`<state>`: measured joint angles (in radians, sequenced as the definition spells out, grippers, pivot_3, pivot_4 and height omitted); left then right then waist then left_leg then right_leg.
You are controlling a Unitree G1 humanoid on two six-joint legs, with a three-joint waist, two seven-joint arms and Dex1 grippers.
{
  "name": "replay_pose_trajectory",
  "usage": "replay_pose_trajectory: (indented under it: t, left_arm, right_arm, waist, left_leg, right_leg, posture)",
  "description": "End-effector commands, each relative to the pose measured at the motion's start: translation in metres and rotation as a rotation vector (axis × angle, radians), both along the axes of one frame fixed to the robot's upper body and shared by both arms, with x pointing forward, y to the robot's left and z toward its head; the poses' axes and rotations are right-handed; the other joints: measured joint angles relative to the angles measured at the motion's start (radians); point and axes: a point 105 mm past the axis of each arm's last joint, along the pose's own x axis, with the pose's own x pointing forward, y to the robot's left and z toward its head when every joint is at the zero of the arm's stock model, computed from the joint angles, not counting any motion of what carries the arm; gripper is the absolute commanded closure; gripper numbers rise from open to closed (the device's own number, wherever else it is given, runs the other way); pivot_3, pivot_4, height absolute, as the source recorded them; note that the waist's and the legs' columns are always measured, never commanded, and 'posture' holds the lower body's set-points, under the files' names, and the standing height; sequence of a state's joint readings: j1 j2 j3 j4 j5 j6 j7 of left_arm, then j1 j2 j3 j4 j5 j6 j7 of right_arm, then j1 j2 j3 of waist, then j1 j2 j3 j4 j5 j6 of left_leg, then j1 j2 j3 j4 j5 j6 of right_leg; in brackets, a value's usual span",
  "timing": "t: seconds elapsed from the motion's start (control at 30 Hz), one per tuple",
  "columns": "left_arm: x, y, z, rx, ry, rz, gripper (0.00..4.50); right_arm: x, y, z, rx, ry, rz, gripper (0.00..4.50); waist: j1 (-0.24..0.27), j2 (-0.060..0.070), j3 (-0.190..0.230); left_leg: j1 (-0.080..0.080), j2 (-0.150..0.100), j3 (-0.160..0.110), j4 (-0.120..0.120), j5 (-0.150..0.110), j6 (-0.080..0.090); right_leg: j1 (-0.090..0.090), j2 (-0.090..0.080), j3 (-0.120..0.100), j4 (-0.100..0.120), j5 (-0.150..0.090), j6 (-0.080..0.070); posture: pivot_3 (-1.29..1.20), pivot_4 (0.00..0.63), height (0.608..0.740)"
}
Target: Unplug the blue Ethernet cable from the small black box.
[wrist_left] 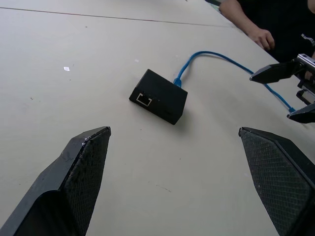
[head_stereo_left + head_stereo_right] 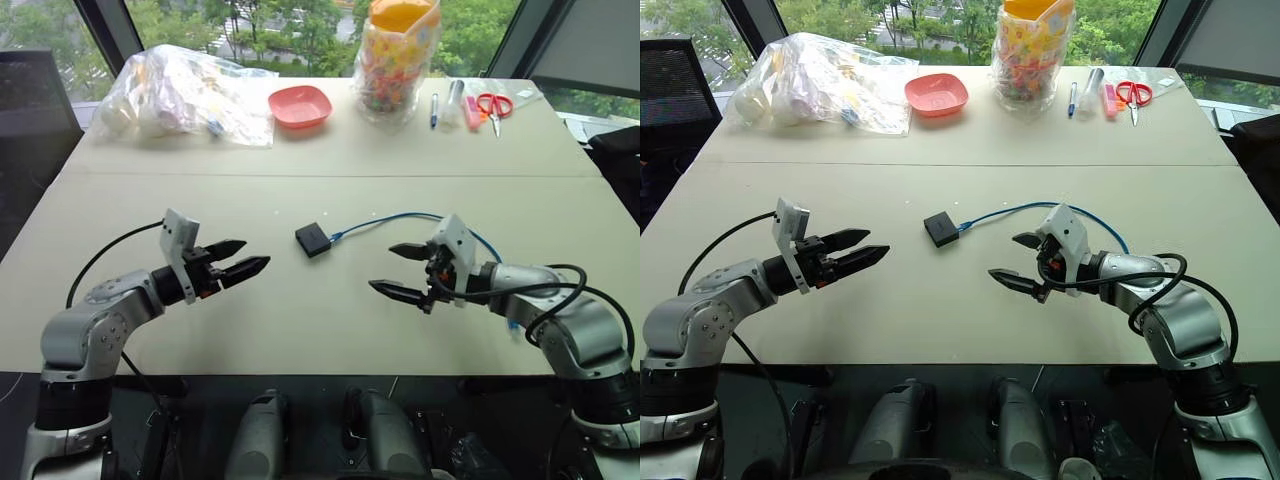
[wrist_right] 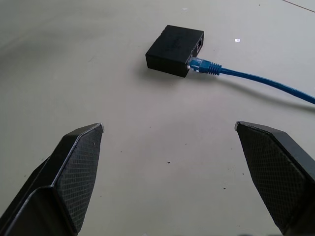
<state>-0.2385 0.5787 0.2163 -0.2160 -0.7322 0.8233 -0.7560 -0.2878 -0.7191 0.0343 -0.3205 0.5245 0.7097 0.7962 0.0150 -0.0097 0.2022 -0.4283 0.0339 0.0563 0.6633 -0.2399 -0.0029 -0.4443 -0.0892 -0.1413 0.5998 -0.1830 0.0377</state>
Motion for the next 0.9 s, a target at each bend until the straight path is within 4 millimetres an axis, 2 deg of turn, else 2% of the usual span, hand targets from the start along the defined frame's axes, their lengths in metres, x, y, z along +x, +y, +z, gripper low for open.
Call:
replay_pose_trajectory:
  t: [0.03, 0.5, 0.9]
  left_arm:
    - [0.001, 0.003, 0.012, -0.005, -0.047, 0.004, 0.17]
    - [0.009, 0.002, 0.007, 0.046, -0.059, -0.003, 0.17]
    - [0.017, 0.005, 0.012, 0.061, -0.091, 0.008, 0.17]
  right_arm:
    - [0.001, 0.005, 0.009, 0.012, -0.045, 0.023, 0.0]
    - [0.003, 0.002, 0.01, 0.007, -0.062, -0.002, 0.0]
    - [0.009, 0.001, 0.01, -0.008, -0.074, 0.002, 0.0]
  waist:
    - [0.0, 0.0, 0.0]
    - [0.0, 0.0, 0.0]
    - [-0.001, 0.0, 0.0]
  left_leg:
    - [0.0, 0.0, 0.0, 0.0, 0.0, 0.0]
    - [0.0, 0.0, 0.0, 0.0, 0.0, 0.0]
    - [0.0, 0.0, 0.0, 0.0, 0.0, 0.0]
  right_leg:
    - [0.0, 0.0, 0.0, 0.0, 0.0, 0.0]
    - [0.0, 0.0, 0.0, 0.0, 0.0, 0.0]
    - [0.0, 0.0, 0.0, 0.001, 0.0, 0.0]
  posture:
    - [0.0, 0.15, 0.74]
    - [0.0, 0.15, 0.74]
    - [0.0, 0.15, 0.74]
